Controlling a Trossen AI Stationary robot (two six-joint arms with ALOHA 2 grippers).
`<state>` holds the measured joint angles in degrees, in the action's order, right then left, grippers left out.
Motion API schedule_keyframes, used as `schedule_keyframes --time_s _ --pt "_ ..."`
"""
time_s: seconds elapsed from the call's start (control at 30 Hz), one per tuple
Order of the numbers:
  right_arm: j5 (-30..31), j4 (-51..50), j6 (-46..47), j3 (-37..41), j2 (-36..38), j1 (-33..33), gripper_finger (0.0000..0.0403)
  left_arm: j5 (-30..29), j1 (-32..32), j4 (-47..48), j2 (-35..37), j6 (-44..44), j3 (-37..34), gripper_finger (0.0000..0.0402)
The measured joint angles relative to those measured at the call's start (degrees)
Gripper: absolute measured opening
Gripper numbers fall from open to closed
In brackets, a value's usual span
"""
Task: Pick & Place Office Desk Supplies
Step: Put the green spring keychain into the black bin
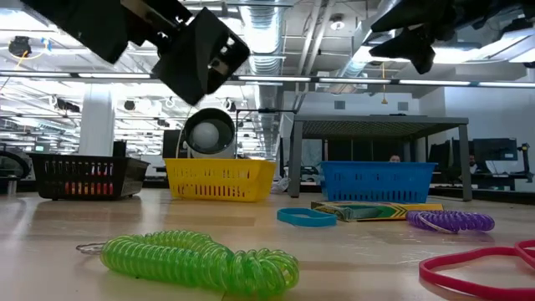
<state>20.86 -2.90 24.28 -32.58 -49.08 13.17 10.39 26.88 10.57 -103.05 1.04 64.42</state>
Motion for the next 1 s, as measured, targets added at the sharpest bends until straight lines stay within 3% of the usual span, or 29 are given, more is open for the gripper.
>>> schedule_keyframes --time_s 0.5,0.83,1.0 --pt "0.1 0.8 1.2 0.0 0.0 7.6 0.0217 -6.5 2.9 0.0 -13.9 0.0 6.9 0.0195" --pt "0.1 1.9 1.2 0.0 0.0 8.6 0.0217 -10.5 3.3 -0.3 -14.7 0.0 7.0 0.0193" --pt "0.1 2.1 1.2 0.0 0.0 8.6 0.0217 -10.9 3.3 -0.2 -14.7 0.0 7.0 0.0154"
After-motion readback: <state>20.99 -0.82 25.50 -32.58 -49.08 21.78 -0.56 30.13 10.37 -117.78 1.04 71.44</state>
